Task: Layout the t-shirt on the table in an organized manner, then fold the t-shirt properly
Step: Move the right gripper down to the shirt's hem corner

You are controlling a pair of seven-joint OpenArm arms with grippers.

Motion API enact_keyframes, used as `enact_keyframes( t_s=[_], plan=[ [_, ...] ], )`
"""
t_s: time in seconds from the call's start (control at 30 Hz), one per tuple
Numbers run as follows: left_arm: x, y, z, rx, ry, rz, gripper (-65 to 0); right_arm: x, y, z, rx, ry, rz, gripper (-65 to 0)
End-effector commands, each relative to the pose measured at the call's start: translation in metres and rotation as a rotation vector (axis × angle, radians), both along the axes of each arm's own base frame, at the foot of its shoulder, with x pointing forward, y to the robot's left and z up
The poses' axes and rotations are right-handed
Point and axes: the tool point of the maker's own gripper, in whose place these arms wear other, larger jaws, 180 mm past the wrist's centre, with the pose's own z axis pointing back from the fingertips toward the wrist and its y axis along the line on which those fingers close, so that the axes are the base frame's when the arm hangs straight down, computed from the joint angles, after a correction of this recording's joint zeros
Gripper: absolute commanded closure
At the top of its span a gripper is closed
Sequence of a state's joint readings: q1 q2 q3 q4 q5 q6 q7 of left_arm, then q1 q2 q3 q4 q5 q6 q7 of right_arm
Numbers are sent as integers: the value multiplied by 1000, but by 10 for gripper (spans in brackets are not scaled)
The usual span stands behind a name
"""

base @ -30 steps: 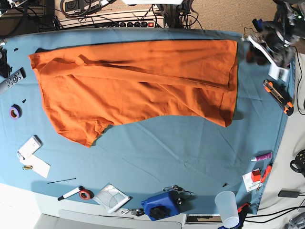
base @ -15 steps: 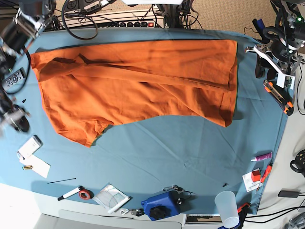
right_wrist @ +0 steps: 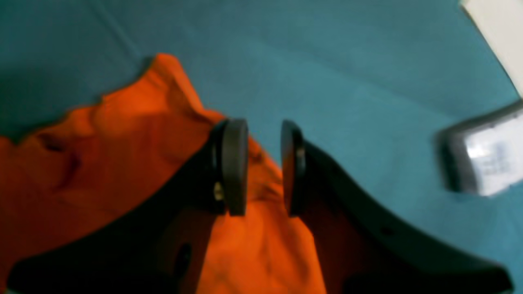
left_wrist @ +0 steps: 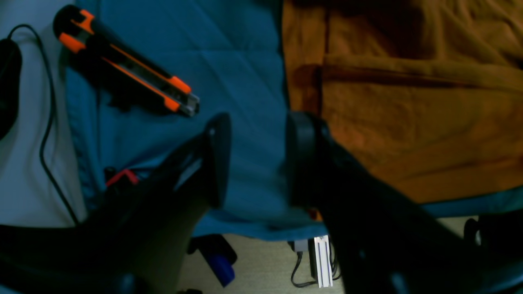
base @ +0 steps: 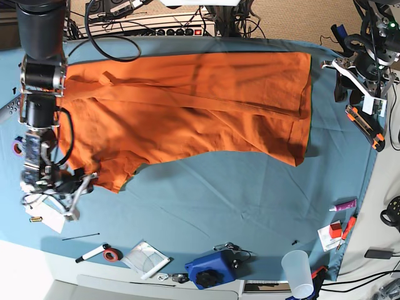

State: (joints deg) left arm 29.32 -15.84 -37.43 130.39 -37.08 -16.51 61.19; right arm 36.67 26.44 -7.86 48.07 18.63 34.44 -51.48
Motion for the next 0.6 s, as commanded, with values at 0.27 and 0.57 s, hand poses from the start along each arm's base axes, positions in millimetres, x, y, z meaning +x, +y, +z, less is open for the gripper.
enact_keyframes(
  t_s=[0.27, 0.57],
  plan=[
    [4, -1, 9, 6, -36, -12, -232, 10, 1, -10, -60, -12, -41, -30],
    [7, -1, 13, 4, -64, -10, -232, 22, -5, 26, -125, -73, -90, 0]
  ],
)
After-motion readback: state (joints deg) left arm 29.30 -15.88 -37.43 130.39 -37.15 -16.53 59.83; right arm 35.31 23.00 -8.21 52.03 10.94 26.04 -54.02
